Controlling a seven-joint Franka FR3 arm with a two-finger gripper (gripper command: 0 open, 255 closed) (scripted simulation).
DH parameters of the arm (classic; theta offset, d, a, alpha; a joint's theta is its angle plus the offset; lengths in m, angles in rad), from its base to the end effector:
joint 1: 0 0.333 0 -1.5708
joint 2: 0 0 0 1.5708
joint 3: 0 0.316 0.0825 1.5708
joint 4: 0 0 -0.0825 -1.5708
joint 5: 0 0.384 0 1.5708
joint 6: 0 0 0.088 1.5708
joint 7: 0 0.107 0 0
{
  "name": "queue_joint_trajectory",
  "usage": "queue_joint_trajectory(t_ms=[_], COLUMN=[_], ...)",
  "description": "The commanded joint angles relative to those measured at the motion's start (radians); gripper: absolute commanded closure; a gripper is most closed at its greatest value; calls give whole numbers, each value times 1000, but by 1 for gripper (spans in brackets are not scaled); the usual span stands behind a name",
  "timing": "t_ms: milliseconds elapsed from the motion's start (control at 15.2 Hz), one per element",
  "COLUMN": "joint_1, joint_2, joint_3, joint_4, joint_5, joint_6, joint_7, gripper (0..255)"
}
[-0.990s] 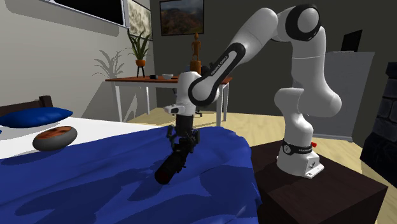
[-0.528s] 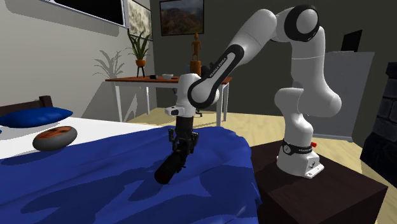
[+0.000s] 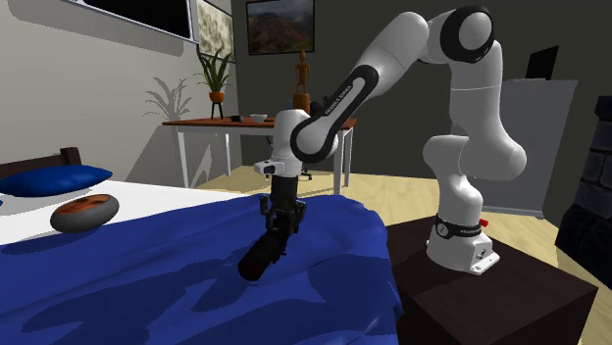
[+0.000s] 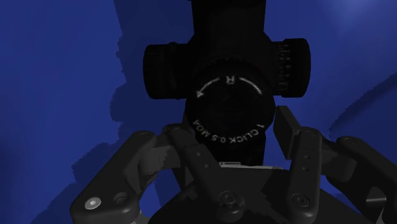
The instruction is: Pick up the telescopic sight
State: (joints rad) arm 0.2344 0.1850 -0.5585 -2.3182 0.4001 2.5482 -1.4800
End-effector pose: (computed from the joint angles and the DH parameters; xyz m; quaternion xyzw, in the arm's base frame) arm 0.4985 -0.1740 0.2810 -0.9093 -0.4081 -0.0811 0.0091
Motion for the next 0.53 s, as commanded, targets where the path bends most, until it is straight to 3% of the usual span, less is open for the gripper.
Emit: queue_joint_trajectory(t_ms=[0, 462], joint_1=[8, 25], joint_2=[-24, -107], joint_3=[-11, -37], joint_4=[4, 20], joint_5=[-31, -134], joint_6=[-20, -95], joint_7=[25, 105], gripper=[255, 255])
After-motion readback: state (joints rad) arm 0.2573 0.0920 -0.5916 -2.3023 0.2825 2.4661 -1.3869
